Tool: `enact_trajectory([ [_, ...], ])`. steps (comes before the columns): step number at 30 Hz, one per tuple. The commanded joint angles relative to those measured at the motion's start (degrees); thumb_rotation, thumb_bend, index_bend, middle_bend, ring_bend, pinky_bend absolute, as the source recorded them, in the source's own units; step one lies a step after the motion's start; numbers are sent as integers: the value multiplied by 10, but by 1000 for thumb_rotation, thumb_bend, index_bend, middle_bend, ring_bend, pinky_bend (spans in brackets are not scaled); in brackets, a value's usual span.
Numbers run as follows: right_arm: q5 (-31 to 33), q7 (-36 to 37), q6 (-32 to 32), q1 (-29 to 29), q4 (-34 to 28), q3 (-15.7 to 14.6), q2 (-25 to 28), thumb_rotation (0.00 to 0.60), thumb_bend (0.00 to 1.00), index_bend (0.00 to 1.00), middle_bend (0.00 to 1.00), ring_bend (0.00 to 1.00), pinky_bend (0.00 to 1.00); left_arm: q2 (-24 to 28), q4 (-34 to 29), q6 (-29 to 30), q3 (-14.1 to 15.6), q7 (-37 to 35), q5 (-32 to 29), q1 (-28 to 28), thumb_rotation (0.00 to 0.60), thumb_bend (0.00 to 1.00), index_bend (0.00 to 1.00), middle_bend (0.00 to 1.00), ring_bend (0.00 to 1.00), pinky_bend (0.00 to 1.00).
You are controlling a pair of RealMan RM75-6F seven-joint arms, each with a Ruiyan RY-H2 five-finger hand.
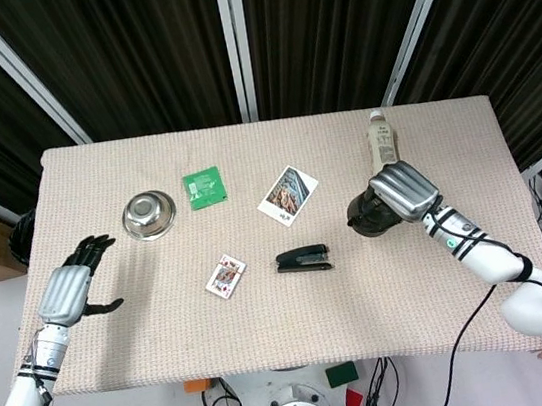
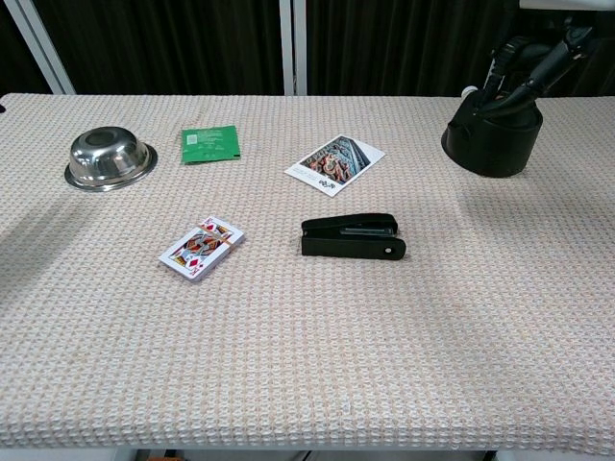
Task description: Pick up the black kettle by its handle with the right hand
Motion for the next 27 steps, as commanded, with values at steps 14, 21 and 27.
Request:
enact_trajectory([
  [14, -40, 38, 20, -26, 16, 23, -11, 600, 207, 1000, 1000, 1000, 594, -10, 11, 2, 4, -4, 6, 0, 600, 61, 118, 76, 46, 236],
  [21, -48, 41, 21, -33, 14, 28, -9, 600, 224, 1000, 1000, 1000, 600, -10, 11, -1, 4, -4, 6, 0, 600, 61, 118, 76, 46, 236],
  [27, -51, 44, 19, -36, 16, 33, -9, 600, 224, 1000, 1000, 1000, 600, -12, 13, -3, 5, -6, 6, -1, 600, 61, 118, 76, 46, 236],
])
